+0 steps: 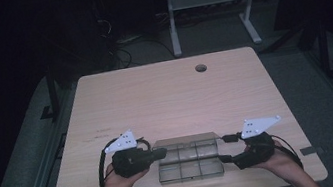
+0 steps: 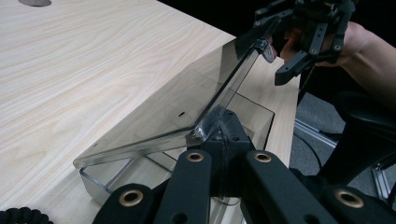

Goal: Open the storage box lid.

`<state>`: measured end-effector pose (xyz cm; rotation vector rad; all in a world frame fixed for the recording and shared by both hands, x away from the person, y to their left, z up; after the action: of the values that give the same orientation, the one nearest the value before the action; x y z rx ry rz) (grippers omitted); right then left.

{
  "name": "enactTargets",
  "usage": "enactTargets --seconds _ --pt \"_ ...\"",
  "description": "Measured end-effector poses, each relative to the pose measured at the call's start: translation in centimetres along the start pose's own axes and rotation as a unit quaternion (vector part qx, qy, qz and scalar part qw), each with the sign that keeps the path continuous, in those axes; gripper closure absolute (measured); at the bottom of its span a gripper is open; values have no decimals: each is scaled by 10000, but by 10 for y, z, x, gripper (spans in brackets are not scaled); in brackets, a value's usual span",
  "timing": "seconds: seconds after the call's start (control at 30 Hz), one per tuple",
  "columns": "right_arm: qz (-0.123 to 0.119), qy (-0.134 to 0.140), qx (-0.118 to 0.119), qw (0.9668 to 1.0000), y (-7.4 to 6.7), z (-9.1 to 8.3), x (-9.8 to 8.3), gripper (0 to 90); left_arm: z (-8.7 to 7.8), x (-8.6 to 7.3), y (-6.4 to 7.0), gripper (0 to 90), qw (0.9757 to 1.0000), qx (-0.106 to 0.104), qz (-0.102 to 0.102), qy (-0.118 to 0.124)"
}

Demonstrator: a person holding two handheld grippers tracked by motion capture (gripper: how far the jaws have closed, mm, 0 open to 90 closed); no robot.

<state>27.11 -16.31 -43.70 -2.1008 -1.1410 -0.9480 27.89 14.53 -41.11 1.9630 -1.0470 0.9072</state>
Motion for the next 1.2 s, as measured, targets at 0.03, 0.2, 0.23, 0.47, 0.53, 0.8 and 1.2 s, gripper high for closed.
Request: enactTargets --seconds 0.03,0.2,0.23,0.47,0.53,0.8,1.2 --pt "-11 3 16 10000 0 -1 2 314 0 0 0 900 10000 -3 -1 4" --pt "-41 185 109 9998 5 -6 14 320 0 0 1 900 10000 -10 -7 -8" --pt "-44 202 114 9997 6 -7 16 321 0 0 1 900 10000 -2 9 -15" --pt "-118 339 226 9991 7 -12 29 330 0 1 1 900 10000 0 39 -2" --pt "-214 336 301 9988 5 -12 33 332 0 1 1 900 10000 9 33 -2" --pt "-368 322 441 9978 3 -3 46 360 2 1 1 900 10000 -13 28 -19" --pt "-593 217 459 9969 1 4 48 533 2 1 1 900 10000 -18 18 -24"
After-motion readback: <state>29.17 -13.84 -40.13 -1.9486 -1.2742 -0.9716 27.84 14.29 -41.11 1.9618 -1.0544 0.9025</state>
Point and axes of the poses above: each handheld gripper's, and its own axes: z roughly forward along the jaws, x roughly out of its top, y roughly to its right, the point moved 4 cm from there along z, roughly forward along the jaws, and after that the axes turned 3 degrees about -y, right-handed, at the moved point
